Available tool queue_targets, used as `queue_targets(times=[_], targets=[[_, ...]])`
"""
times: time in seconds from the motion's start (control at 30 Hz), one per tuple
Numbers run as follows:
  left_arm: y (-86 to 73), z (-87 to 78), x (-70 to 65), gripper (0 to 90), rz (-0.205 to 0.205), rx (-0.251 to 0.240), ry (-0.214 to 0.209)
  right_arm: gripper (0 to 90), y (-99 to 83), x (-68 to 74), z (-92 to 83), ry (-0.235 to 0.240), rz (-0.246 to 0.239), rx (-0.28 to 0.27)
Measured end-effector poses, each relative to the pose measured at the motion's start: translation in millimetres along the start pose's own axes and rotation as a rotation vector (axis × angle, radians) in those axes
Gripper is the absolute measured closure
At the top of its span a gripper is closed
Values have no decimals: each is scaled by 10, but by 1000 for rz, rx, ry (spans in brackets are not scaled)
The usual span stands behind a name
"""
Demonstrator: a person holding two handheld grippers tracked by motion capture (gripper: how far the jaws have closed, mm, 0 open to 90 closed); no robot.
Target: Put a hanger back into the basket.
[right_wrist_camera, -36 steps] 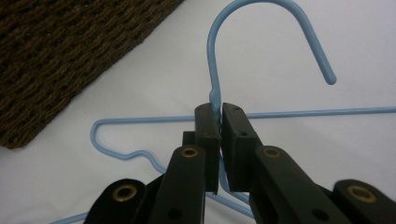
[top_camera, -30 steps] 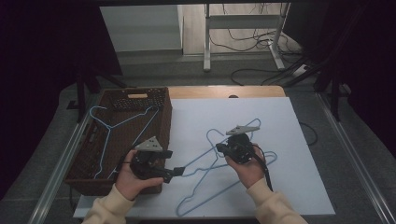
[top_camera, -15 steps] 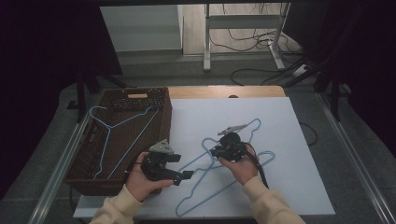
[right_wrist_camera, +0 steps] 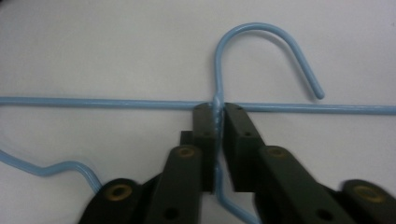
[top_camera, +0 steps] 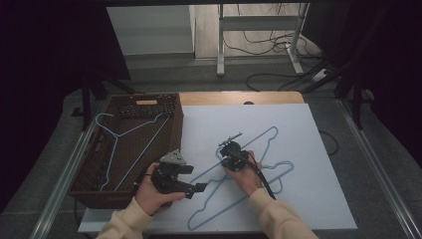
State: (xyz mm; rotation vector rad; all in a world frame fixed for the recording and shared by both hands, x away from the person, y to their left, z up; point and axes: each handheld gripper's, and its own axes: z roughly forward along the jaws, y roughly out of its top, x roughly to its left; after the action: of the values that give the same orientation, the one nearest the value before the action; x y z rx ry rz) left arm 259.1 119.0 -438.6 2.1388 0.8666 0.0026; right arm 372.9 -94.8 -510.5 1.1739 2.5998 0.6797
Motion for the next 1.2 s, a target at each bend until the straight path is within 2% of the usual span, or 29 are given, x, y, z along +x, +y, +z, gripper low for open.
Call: queue_targets(times=[0.07, 0.17, 0.27, 0.43, 0.63, 0.8, 0.87, 1.0, 1.1, 1.2], targets=[[-3, 16, -11, 219, 8, 8, -2, 854, 2, 4, -1, -5, 20, -1], [-9, 56, -38, 219, 7, 12, -5, 857, -20, 24, -22, -10, 18, -15], [-7, 98, -49, 219, 13, 24, -6, 858, -27, 23, -108, 4, 31, -52], [11, 187, -64, 223, 8, 41, -7, 857, -72, 30, -362, 13, 34, -143], [69, 387, -106, 234, 10, 68, -16, 856, -140, 17, -651, 32, 35, -233], [128, 609, -158, 257, -2, 105, -9, 856, -187, 17, -761, 43, 22, -264], [145, 715, -158, 271, -19, 117, -2, 856, -205, 22, -784, 46, 18, -268], [143, 873, -120, 341, -40, 130, 8, 855, -227, 45, -826, 49, 14, -274], [128, 940, -98, 422, -56, 137, -6, 855, -230, 62, -848, 53, 10, -280], [110, 982, -87, 567, -67, 144, -26, 855, -235, 77, -860, 54, 10, -285]])
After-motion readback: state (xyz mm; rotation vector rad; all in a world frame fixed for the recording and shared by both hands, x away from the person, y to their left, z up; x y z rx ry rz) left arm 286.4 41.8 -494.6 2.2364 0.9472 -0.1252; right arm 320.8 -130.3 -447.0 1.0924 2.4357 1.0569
